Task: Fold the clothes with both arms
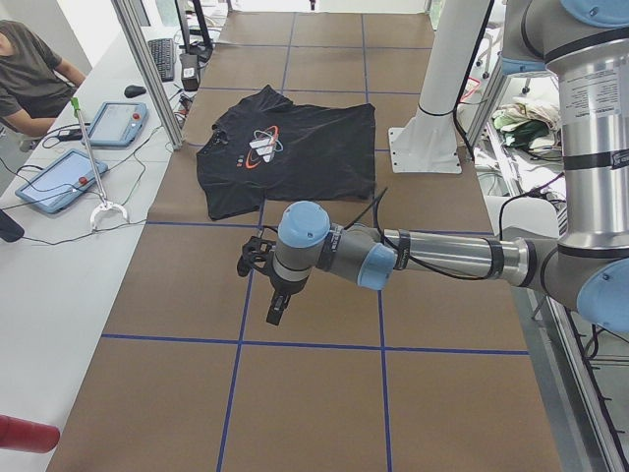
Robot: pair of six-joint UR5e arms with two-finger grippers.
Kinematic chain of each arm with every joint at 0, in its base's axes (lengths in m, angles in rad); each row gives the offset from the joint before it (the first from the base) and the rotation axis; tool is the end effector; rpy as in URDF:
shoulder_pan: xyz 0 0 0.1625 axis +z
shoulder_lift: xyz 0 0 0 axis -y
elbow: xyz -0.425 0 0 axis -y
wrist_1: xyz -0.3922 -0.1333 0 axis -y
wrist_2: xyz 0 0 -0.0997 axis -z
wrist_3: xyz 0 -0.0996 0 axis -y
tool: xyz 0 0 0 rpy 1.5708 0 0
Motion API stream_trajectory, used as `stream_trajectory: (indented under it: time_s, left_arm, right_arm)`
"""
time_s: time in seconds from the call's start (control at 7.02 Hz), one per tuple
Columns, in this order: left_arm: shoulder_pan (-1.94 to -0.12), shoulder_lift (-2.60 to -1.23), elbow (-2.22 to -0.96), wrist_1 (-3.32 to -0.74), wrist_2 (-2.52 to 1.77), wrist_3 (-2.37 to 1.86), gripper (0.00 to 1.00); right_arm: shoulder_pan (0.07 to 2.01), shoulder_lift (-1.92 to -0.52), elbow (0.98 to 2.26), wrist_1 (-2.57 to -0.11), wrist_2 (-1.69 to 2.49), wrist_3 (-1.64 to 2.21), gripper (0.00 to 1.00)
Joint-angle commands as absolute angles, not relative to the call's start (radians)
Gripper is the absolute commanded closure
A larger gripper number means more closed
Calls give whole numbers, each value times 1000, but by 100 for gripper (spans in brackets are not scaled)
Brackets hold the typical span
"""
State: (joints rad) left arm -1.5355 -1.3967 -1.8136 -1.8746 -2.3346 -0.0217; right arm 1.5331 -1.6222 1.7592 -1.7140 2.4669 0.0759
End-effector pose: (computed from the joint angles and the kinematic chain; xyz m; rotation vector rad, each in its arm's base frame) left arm -0.0490 -0.4387 0.5849 0.3326 0.7647 0.1550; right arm 0.0379 -0.4678 0.5962 -0.0566 -0.8944 0.0384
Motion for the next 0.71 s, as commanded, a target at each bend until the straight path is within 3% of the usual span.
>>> stream_trajectory:
  time_s: [0.0,0.14,0.57]
  left_arm:
    - [-1534,-1391,-1812,-1928,-2370,-15,0]
    - [-1534,-1387,-1813,-1984,-2393,-21,0]
    - [-1534,-1382,-1812,-2014,-2399,-26,0]
  right_arm:
    - [1526,-1626,1749,-1587,2505,75,0]
    - [1470,-1618,1743,-1504,2493,78,0]
    - [1357,-1412,1660,-1480,2482,292,0]
